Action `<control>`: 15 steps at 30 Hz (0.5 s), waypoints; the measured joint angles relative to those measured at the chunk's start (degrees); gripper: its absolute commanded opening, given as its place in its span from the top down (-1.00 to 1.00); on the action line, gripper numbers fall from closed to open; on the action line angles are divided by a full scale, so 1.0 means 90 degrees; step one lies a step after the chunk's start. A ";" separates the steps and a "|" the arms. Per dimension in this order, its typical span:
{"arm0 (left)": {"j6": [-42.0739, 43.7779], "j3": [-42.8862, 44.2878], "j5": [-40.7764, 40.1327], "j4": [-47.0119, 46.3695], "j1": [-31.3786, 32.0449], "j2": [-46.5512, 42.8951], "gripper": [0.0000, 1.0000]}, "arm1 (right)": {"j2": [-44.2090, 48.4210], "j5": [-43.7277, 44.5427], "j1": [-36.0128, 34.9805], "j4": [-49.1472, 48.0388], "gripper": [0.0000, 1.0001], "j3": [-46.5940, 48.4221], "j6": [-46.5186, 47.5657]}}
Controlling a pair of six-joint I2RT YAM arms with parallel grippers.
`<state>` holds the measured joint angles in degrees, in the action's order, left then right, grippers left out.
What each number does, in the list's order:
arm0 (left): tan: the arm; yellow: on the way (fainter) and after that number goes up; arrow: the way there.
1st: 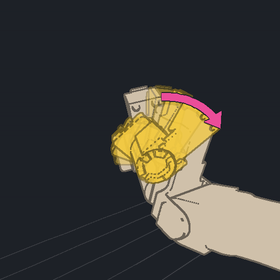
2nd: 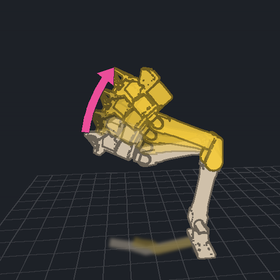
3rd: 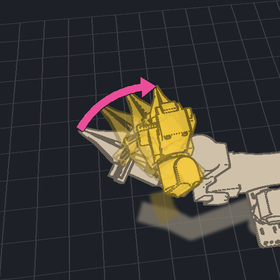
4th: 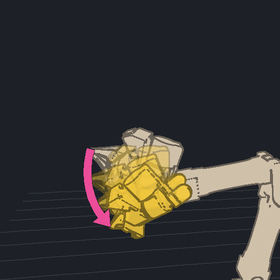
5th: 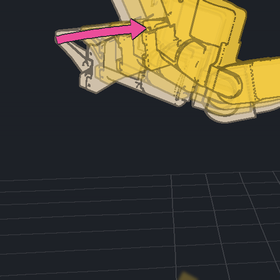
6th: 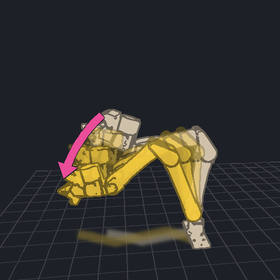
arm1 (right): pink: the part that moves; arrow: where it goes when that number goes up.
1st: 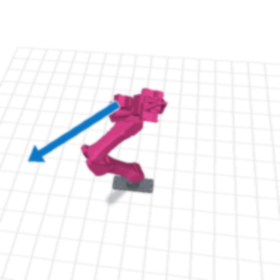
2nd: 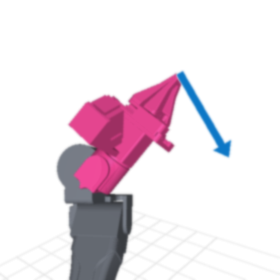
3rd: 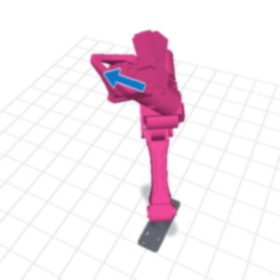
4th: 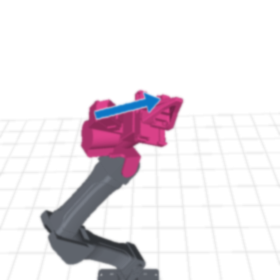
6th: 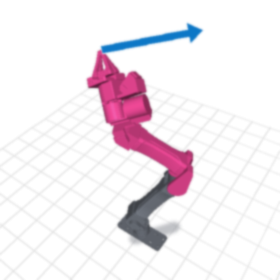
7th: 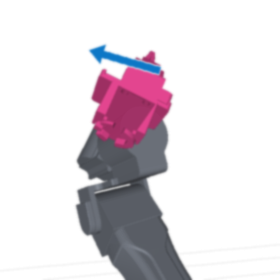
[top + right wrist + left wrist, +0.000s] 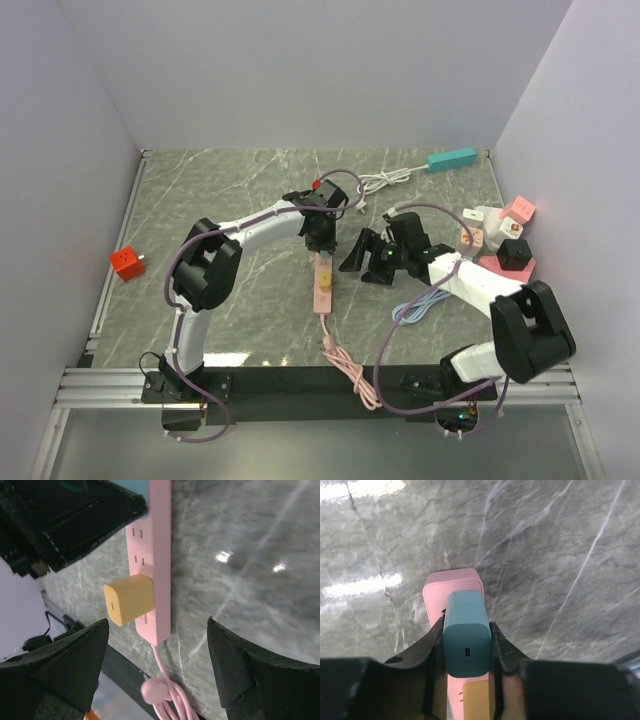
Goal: Pull the plug off the socket
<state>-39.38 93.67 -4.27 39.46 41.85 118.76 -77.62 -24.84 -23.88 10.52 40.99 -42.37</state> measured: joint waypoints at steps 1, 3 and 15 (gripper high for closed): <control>0.0019 -0.0034 0.0068 -0.0083 0.0005 -0.0012 0.99 | -0.0151 -0.0117 0.0005 -0.0158 -0.71 0.0007 0.0010; 0.0051 -0.0134 0.0097 -0.0194 0.0010 -0.0075 0.99 | -0.0435 -0.0306 0.0005 -0.0423 -0.70 0.0017 0.0044; -0.0036 -0.1498 0.0998 -0.1365 -0.0221 -0.1192 0.99 | -0.1229 -0.1022 0.0005 -0.2030 -0.61 -0.0080 -0.0056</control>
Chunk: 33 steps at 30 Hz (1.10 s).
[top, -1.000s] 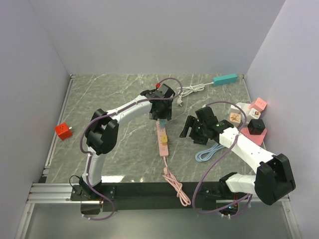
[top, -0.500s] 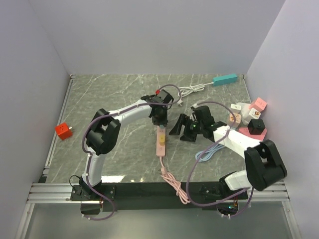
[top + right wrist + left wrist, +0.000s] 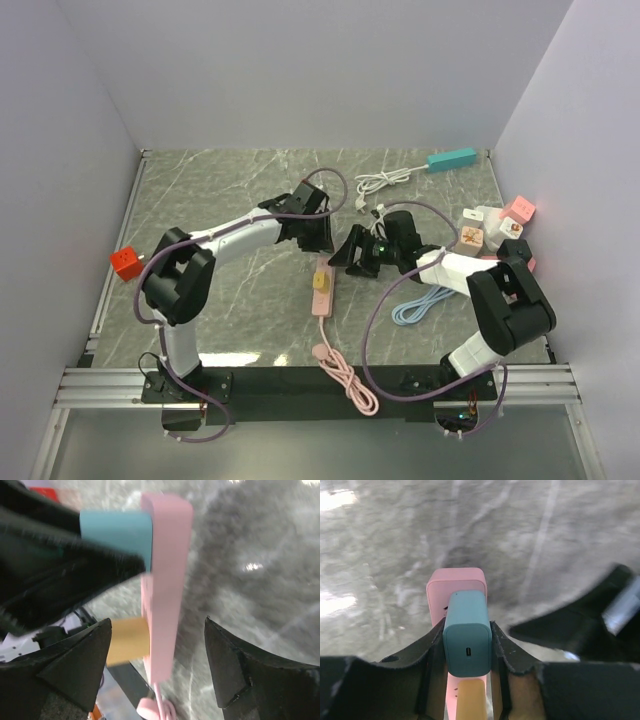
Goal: Pull the plug off the socket
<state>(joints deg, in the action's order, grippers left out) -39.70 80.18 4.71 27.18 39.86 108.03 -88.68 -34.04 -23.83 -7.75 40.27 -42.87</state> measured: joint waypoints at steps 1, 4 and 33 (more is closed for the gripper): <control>-0.0029 -0.0063 0.0121 -0.0092 -0.0019 -0.0085 0.99 | -0.0019 -0.0002 0.0000 -0.0160 -0.60 -0.0012 -0.0049; -0.0109 -0.0172 0.0459 -0.0333 -0.0063 -0.0253 0.99 | -0.0136 0.0022 -0.0019 -0.0474 -0.57 -0.0012 -0.0146; 0.0588 -0.1566 0.1059 -0.0532 -0.1552 -0.2288 0.99 | -0.1477 0.0250 -0.0597 -0.0350 1.00 0.1127 -0.0447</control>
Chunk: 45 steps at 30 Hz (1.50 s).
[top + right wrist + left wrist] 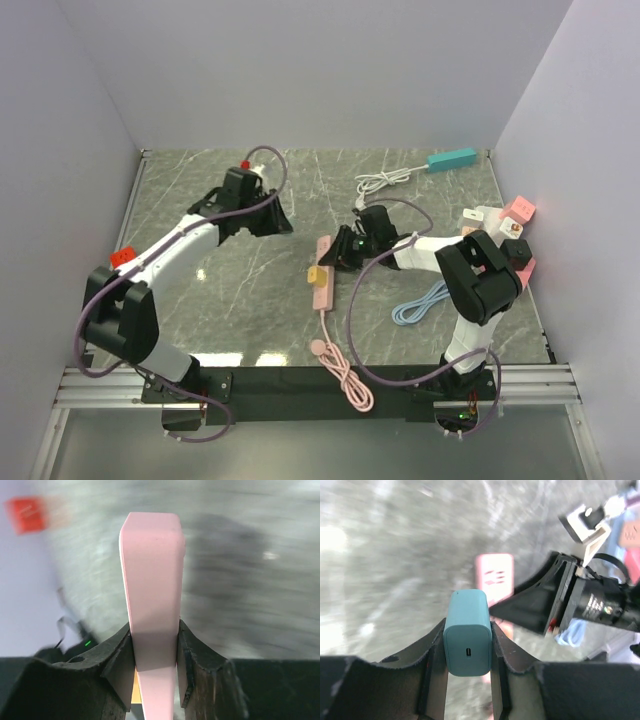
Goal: Pull the plug off the socket
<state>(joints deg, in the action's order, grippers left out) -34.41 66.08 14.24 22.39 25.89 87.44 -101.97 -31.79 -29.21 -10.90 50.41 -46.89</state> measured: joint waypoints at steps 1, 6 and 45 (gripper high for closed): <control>0.0124 0.0051 -0.0073 0.0158 -0.0136 -0.0114 0.99 | -0.0078 0.0136 0.0066 0.0214 1.00 0.0000 0.0015; 0.0537 0.0440 -0.0646 0.0826 -0.0257 -0.0219 0.99 | -0.0233 0.0299 0.0243 0.0726 1.00 0.0080 0.0104; 0.0199 -0.0736 -0.1336 0.0852 -0.1440 -0.0806 -0.99 | 0.0318 0.0551 0.0206 0.2433 1.00 0.0988 0.0517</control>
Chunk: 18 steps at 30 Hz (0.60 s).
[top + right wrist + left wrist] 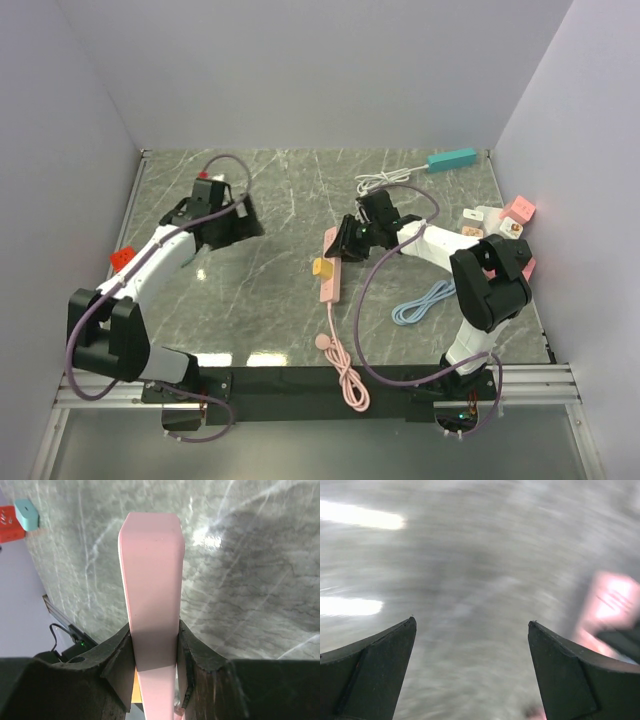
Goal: Pull the plug off the socket
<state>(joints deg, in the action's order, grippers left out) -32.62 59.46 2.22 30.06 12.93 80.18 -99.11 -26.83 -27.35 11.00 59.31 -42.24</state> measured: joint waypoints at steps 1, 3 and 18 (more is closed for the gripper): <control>-0.0005 -0.0010 0.0338 -0.0180 0.0233 -0.0070 -0.99 | -0.0002 0.0032 -0.0007 0.0029 1.00 0.0058 -0.0005; -0.0017 -0.0012 0.0969 -0.0471 0.0551 -0.0092 -0.99 | -0.0005 0.0083 -0.0024 0.0053 1.00 0.0112 -0.0015; -0.0083 -0.0024 0.2761 -0.1462 0.2251 0.0852 -0.99 | -0.0168 0.0024 -0.0131 0.0063 1.00 0.0204 -0.0345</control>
<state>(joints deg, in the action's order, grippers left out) -33.36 59.24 27.07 16.91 33.19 87.85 -100.62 -26.61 -28.53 11.57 61.14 -45.34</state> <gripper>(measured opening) 0.993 0.391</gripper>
